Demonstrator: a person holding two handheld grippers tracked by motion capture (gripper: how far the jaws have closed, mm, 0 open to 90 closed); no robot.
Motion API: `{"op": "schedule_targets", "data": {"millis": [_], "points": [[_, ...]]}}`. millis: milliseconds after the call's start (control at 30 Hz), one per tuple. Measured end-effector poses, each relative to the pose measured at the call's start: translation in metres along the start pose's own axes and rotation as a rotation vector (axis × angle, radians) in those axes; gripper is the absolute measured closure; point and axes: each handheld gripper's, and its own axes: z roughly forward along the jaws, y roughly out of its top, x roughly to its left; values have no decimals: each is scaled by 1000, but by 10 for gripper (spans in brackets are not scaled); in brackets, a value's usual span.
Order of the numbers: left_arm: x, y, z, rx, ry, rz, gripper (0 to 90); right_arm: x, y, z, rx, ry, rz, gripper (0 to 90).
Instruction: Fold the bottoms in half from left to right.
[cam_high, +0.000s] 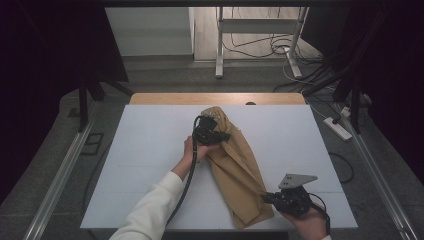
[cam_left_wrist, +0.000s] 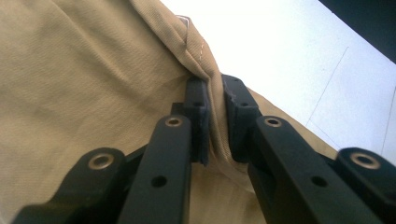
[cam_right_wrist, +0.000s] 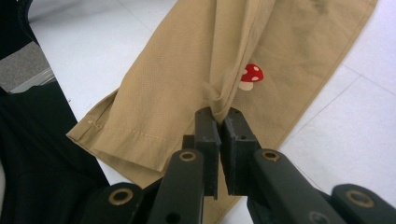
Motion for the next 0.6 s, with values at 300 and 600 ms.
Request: {"op": "schedule_targets", "data": {"millis": [300, 600], "points": [[-2, -1, 7, 6, -4, -1, 802, -1, -3, -3, 2, -4, 7, 853], [-5, 1, 13, 15, -1, 5, 789, -2, -6, -4, 6, -6, 14, 852]]}}
